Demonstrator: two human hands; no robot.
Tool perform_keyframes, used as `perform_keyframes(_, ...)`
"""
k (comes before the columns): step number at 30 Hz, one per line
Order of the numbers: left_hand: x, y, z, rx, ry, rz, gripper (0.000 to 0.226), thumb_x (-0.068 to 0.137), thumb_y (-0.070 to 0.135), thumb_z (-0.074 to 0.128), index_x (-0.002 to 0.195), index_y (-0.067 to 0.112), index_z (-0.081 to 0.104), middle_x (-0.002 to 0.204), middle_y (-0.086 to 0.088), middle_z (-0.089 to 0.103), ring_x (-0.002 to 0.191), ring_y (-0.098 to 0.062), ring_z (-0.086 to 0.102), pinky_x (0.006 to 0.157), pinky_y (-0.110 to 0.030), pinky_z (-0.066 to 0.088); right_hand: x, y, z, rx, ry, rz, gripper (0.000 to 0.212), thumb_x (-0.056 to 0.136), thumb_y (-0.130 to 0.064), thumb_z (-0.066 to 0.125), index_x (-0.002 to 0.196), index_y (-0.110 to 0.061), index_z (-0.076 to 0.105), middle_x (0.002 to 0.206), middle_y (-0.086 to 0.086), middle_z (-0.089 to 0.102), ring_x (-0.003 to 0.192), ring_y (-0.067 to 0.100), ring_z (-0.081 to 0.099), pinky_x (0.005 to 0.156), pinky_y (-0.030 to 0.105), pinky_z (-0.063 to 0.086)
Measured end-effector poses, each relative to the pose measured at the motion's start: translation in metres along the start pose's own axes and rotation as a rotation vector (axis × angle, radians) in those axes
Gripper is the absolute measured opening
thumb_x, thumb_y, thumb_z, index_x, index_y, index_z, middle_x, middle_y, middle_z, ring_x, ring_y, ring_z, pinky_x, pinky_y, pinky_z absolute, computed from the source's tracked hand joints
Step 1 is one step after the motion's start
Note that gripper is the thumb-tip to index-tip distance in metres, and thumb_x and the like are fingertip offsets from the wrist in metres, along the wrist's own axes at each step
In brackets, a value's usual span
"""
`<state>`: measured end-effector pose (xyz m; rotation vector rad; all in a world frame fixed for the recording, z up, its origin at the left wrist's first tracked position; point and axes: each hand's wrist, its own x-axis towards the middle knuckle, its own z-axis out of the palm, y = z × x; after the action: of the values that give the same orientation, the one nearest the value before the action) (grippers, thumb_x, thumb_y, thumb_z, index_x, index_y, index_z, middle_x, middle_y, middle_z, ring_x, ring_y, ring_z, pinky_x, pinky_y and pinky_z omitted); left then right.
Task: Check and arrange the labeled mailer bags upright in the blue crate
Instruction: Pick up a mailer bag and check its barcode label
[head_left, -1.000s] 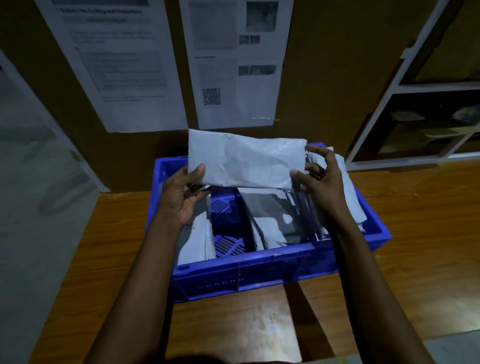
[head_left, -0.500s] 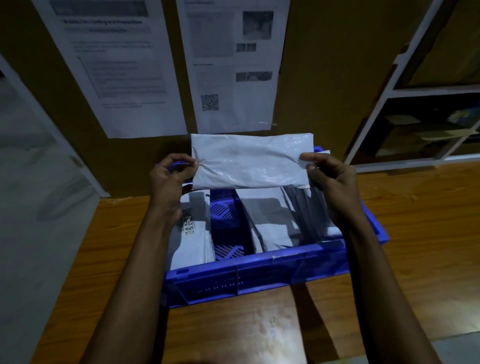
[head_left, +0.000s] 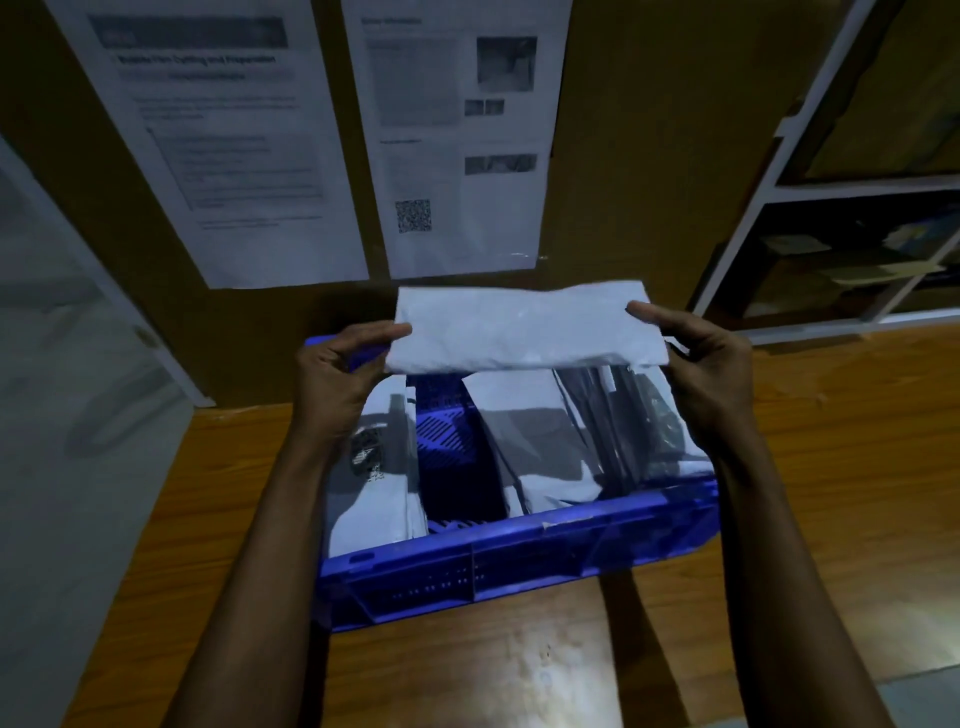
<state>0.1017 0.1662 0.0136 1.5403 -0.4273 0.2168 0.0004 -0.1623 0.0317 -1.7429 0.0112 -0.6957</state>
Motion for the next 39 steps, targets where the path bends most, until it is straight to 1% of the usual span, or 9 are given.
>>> perform_keyframes(4, 0.004, 0.002, 0.004, 0.041, 0.037, 0.002, 0.035, 0.090, -0.011, 0.064, 0.119, 0.008, 0.069, 0.120, -0.003, 0.071, 0.109, -0.004, 0.066, 0.089, -0.021, 0.056, 0.004, 0.010, -0.002, -0.072, 0.028, -0.002, 0.020, 0.090, -0.011, 0.077, 0.095, -0.030, 0.078, 0.094, 0.005, 0.068, 0.090, 0.015, 0.063, 0.080, 0.047, 0.059)
perform_keyframes(7, 0.006, 0.003, 0.011, -0.018, 0.081, -0.079, 0.019, 0.093, -0.001, 0.066, 0.104, 0.013, 0.071, 0.090, 0.016, 0.076, 0.086, 0.003, 0.067, 0.077, -0.018, 0.055, 0.002, 0.008, 0.001, -0.097, 0.025, 0.031, 0.010, 0.088, -0.027, 0.079, 0.090, -0.036, 0.075, 0.100, 0.005, 0.059, 0.094, 0.016, 0.060, 0.083, 0.053, 0.059)
perform_keyframes(12, 0.008, 0.004, 0.021, -0.084, 0.107, -0.168, 0.006, 0.099, 0.015, 0.062, 0.101, 0.016, 0.068, 0.087, 0.008, 0.078, 0.081, -0.006, 0.072, 0.067, -0.024, 0.058, 0.002, 0.003, 0.006, -0.040, -0.048, 0.078, 0.018, 0.095, -0.029, 0.073, 0.089, -0.013, 0.075, 0.087, 0.023, 0.070, 0.080, 0.042, 0.066, 0.075, 0.057, 0.056)
perform_keyframes(15, 0.008, 0.003, 0.025, -0.090, 0.153, -0.201, 0.011, 0.099, 0.020, 0.064, 0.106, 0.011, 0.068, 0.091, 0.003, 0.079, 0.084, -0.011, 0.074, 0.067, -0.027, 0.060, 0.002, 0.001, 0.008, 0.059, -0.012, 0.140, 0.018, 0.092, -0.029, 0.076, 0.091, -0.010, 0.076, 0.093, 0.035, 0.065, 0.075, 0.033, 0.061, 0.068, 0.048, 0.050)
perform_keyframes(22, 0.000, 0.001, 0.034, -0.166, 0.213, -0.293, 0.025, 0.097, 0.023, 0.067, 0.114, 0.004, 0.067, 0.100, -0.005, 0.077, 0.090, -0.020, 0.073, 0.068, -0.031, 0.058, 0.004, -0.009, 0.015, 0.431, 0.079, 0.404, 0.012, 0.091, -0.015, 0.075, 0.100, -0.008, 0.078, 0.099, 0.012, 0.078, 0.083, 0.022, 0.076, 0.063, 0.031, 0.061)
perform_keyframes(26, -0.008, 0.001, 0.047, -0.250, 0.317, -0.344, 0.011, 0.097, 0.022, 0.068, 0.102, 0.013, 0.069, 0.096, -0.001, 0.076, 0.087, -0.015, 0.073, 0.070, -0.031, 0.060, -0.005, -0.012, 0.025, 0.602, -0.008, 0.445, 0.031, 0.104, -0.024, 0.058, 0.123, -0.001, 0.066, 0.121, 0.020, 0.072, 0.102, 0.026, 0.075, 0.085, 0.036, 0.063)
perform_keyframes(29, -0.012, -0.001, 0.051, -0.352, 0.366, -0.381, 0.004, 0.097, 0.021, 0.067, 0.099, 0.017, 0.068, 0.096, 0.000, 0.076, 0.090, -0.015, 0.073, 0.076, -0.035, 0.061, -0.019, -0.007, 0.040, 0.703, -0.104, 0.474, 0.032, 0.097, -0.018, 0.068, 0.121, 0.000, 0.058, 0.122, 0.029, 0.062, 0.116, 0.037, 0.065, 0.105, 0.050, 0.053)
perform_keyframes(34, -0.026, -0.007, 0.055, -0.438, 0.274, -0.433, 0.014, 0.098, 0.013, 0.064, 0.111, 0.008, 0.062, 0.101, -0.005, 0.077, 0.092, -0.020, 0.075, 0.073, -0.034, 0.063, -0.027, -0.006, 0.062, 0.604, -0.135, 0.460, 0.054, 0.094, -0.003, 0.065, 0.144, -0.016, 0.051, 0.126, 0.010, 0.073, 0.108, 0.030, 0.073, 0.092, 0.043, 0.061)
perform_keyframes(39, -0.033, -0.006, 0.042, -0.326, -0.004, -0.489, 0.030, 0.090, 0.003, 0.069, 0.119, 0.003, 0.060, 0.100, -0.009, 0.076, 0.087, -0.022, 0.073, 0.070, -0.034, 0.062, -0.015, -0.007, 0.062, 0.470, -0.059, 0.418, 0.041, 0.099, -0.008, 0.065, 0.138, -0.012, 0.055, 0.123, 0.005, 0.075, 0.109, 0.029, 0.073, 0.080, 0.038, 0.064)
